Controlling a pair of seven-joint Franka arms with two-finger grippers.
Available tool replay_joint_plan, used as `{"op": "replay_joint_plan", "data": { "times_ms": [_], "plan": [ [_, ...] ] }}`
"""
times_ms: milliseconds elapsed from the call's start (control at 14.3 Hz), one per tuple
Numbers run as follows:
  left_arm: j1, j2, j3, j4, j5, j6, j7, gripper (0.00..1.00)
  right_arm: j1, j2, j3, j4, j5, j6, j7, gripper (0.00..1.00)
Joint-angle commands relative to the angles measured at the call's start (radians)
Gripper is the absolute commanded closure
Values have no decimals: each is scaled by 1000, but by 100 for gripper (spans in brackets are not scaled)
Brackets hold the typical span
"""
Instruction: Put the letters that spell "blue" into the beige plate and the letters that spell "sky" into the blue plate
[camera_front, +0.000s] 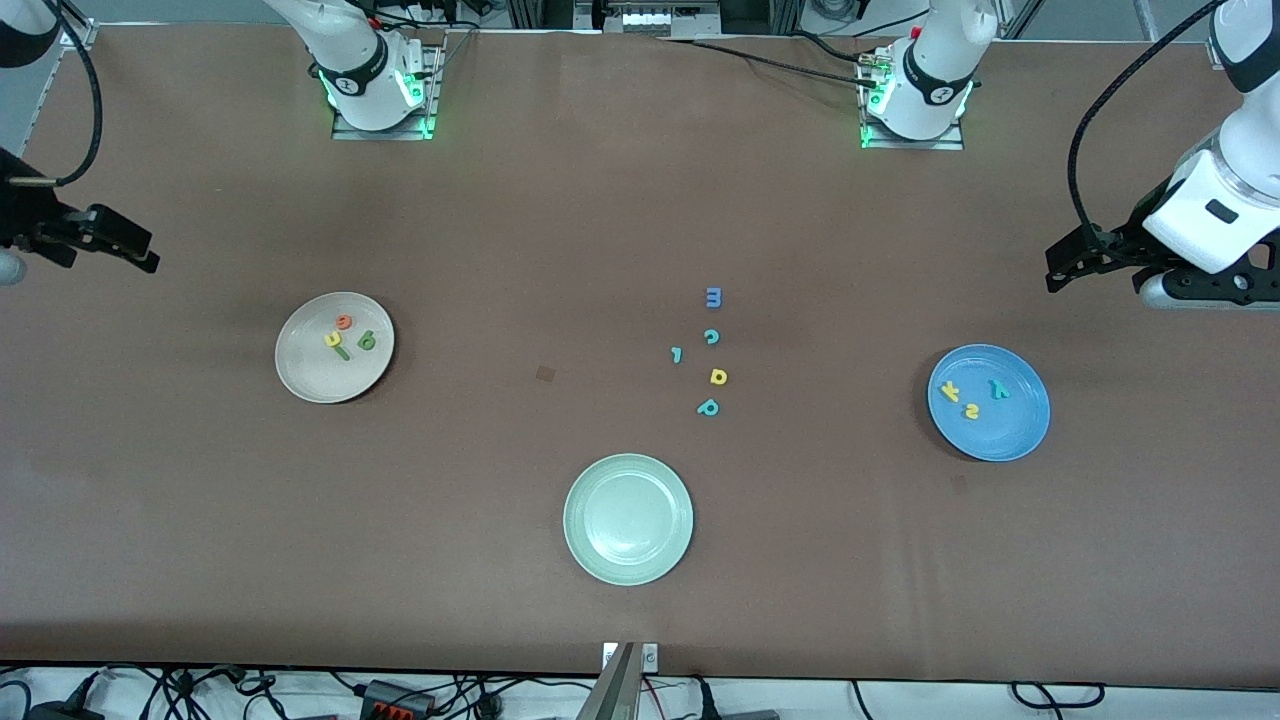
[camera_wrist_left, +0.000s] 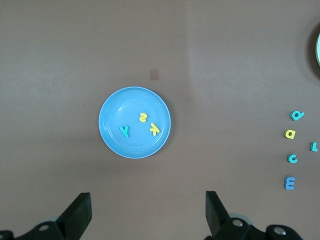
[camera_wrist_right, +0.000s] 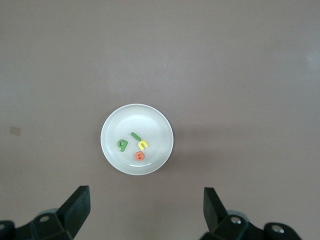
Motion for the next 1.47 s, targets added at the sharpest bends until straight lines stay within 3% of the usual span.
{"op": "replay_joint_plan", "data": {
  "times_ms": [0, 1398],
  "plan": [
    [0, -9, 0, 8, 8, -18, 16, 0, -7, -40, 9, -26, -11, -7, -2, 0],
    [0, -11, 0, 8, 8, -20, 16, 0, -7, -55, 4, -12, -16, -70, -26, 0]
  ]
}}
